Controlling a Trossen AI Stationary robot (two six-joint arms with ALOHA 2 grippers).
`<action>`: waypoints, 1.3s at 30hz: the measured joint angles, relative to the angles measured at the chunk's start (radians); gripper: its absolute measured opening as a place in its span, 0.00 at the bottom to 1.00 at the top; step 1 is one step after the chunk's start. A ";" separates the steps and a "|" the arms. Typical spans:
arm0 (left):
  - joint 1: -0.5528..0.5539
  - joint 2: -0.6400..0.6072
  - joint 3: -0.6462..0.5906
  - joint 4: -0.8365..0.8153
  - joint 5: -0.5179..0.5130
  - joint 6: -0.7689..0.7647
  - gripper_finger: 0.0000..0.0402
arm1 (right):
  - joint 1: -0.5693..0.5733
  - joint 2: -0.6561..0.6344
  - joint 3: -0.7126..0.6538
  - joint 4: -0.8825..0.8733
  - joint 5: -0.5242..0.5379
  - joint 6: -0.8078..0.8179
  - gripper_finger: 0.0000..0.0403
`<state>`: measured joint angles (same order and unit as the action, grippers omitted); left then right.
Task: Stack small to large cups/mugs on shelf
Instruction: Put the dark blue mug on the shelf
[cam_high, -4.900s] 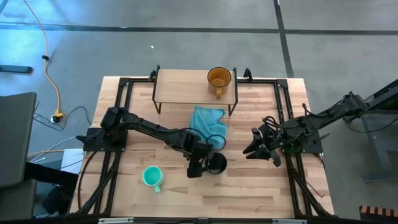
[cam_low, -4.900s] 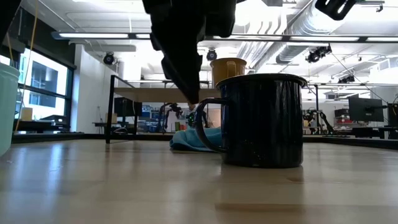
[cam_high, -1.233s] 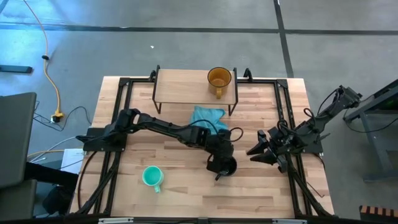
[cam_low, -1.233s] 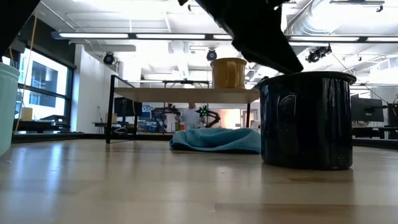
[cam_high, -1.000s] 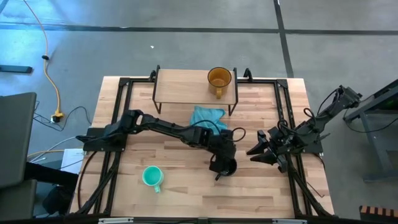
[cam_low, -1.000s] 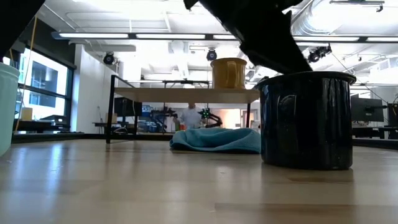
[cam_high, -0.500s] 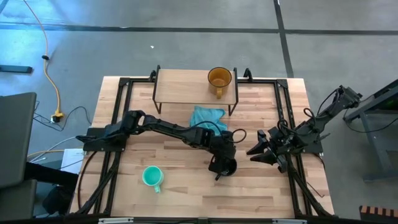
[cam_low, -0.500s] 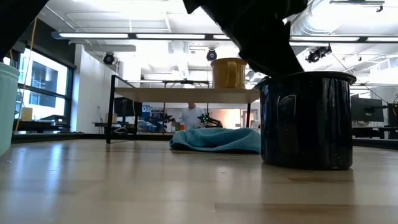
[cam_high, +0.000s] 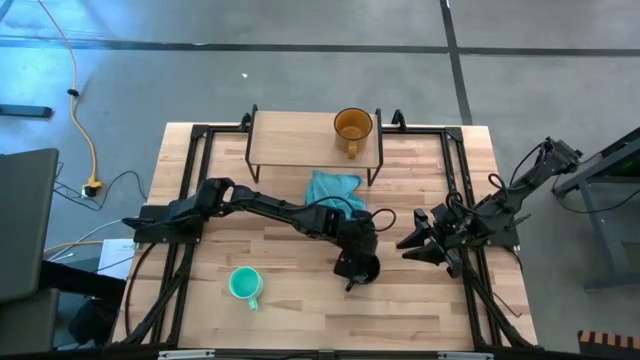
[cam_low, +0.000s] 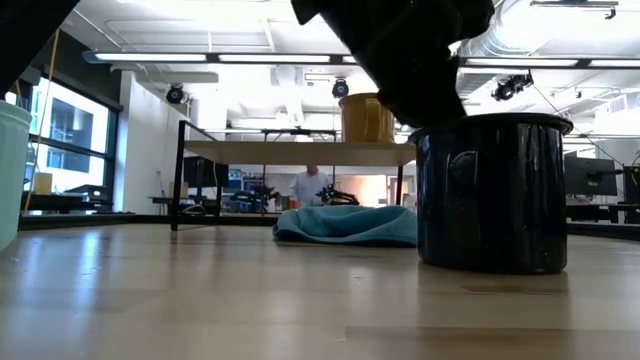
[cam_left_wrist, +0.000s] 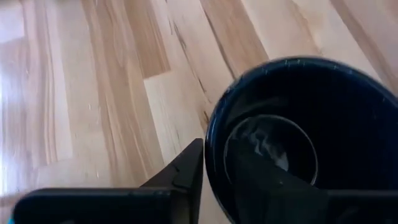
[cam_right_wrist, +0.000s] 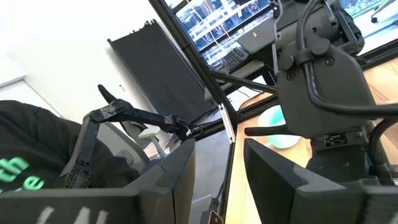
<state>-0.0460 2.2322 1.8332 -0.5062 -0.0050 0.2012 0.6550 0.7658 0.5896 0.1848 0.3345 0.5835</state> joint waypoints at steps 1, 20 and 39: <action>0.000 0.000 0.000 -0.008 0.000 0.000 0.13 | 0.000 0.000 0.000 0.000 0.000 -0.004 0.32; 0.000 -0.012 0.005 -0.140 -0.113 -0.248 0.02 | 0.000 0.000 0.000 0.000 0.000 -0.016 0.32; 0.029 -0.111 -0.002 -0.372 -0.113 -0.452 0.01 | 0.001 -0.001 0.000 -0.020 -0.050 -0.043 0.32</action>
<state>-0.0167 2.1216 1.8309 -0.8781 -0.1177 -0.2505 0.6556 0.7650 0.5900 0.1650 0.2847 0.5407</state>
